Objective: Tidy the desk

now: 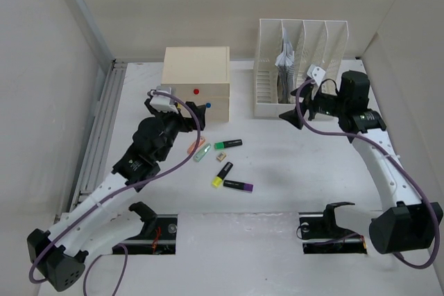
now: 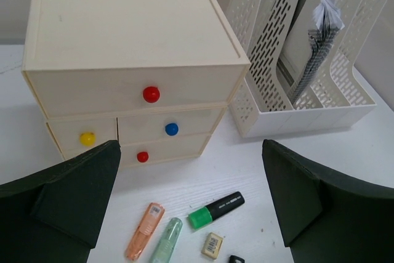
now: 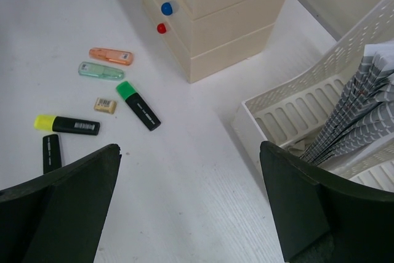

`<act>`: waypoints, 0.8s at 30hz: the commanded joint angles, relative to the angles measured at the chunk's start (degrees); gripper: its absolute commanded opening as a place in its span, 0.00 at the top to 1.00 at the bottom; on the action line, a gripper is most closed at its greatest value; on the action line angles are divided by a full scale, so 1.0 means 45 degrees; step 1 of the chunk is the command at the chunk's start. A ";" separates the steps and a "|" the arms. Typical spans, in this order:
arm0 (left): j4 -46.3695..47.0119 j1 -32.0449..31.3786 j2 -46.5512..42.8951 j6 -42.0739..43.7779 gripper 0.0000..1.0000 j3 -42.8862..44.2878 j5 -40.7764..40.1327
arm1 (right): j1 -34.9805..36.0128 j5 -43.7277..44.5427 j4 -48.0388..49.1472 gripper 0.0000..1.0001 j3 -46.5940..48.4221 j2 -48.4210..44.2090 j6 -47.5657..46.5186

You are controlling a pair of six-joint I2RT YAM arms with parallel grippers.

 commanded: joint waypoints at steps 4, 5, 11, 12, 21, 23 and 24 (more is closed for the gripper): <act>-0.0196 0.0075 0.0794 -0.0937 0.01 0.0325 -0.0222 | -0.0050 -0.0053 0.0174 0.00 -0.0076 -0.0305 -0.0365; -0.0196 0.0075 0.0948 -0.0939 0.01 0.0325 -0.0068 | -0.0050 -0.0053 0.0174 0.00 -0.0076 -0.0460 -0.0481; 0.0056 0.1089 0.1535 -0.1543 0.01 0.0325 0.2234 | -0.0050 -0.0053 0.0428 0.00 -0.0348 -0.1066 -0.0482; 0.0271 0.1613 0.1536 -0.1776 0.01 0.0325 0.2703 | -0.0050 -0.0053 0.0544 0.00 -0.0349 -0.1067 -0.0482; 0.1660 0.4060 0.2589 -0.2501 0.01 -0.0358 0.6028 | -0.0050 0.0338 0.0897 0.00 -0.0584 -0.1184 -0.0345; 0.1660 0.4060 0.2708 -0.2501 0.06 -0.0358 0.6028 | -0.0050 0.0338 0.1189 0.00 -0.0720 -0.1184 0.0044; 0.1660 0.4060 0.2708 -0.2501 0.06 -0.0494 0.5776 | -0.0050 0.0338 0.1190 0.00 -0.0720 -0.1030 0.0355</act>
